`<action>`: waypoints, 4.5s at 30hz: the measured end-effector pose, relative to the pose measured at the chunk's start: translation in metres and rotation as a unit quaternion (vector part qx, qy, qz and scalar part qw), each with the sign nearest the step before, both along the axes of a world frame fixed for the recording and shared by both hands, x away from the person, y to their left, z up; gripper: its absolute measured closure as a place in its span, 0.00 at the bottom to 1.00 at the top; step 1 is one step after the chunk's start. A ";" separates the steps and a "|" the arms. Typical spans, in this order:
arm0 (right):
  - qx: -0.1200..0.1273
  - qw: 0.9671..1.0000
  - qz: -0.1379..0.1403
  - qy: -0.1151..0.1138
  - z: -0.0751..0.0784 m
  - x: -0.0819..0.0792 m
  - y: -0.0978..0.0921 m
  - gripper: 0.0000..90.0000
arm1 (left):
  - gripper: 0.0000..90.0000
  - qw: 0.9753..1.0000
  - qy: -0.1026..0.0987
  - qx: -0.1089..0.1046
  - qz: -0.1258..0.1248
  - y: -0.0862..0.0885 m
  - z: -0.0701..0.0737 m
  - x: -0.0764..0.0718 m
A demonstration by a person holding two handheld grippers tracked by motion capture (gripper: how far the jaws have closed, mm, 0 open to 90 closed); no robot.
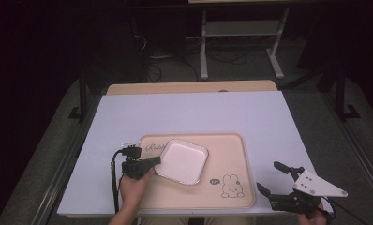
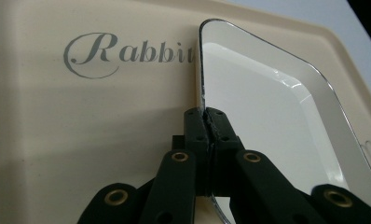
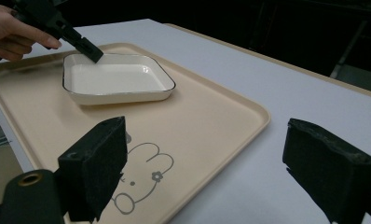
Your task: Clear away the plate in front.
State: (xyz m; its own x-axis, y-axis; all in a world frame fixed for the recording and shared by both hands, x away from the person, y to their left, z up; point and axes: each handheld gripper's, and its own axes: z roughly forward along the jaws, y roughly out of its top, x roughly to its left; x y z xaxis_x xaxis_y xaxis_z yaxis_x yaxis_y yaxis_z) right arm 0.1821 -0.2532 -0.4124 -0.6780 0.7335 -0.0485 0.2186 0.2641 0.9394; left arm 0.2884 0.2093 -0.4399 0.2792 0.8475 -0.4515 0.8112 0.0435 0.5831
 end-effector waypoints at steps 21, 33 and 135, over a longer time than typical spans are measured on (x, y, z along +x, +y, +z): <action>0.002 1.000 -0.004 0.000 0.000 -0.001 -0.001 0.14 | 0.81 1.000 0.008 0.018 -0.021 -0.010 0.000 -0.026; 0.003 1.000 -0.008 -0.001 0.000 -0.001 -0.002 0.14 | 0.74 0.999 0.008 -0.004 -0.038 -0.011 -0.002 -0.044; -0.005 0.999 -0.044 0.017 -0.003 0.003 -0.004 0.14 | 0.58 0.978 -0.160 0.071 -0.113 0.038 0.039 -0.045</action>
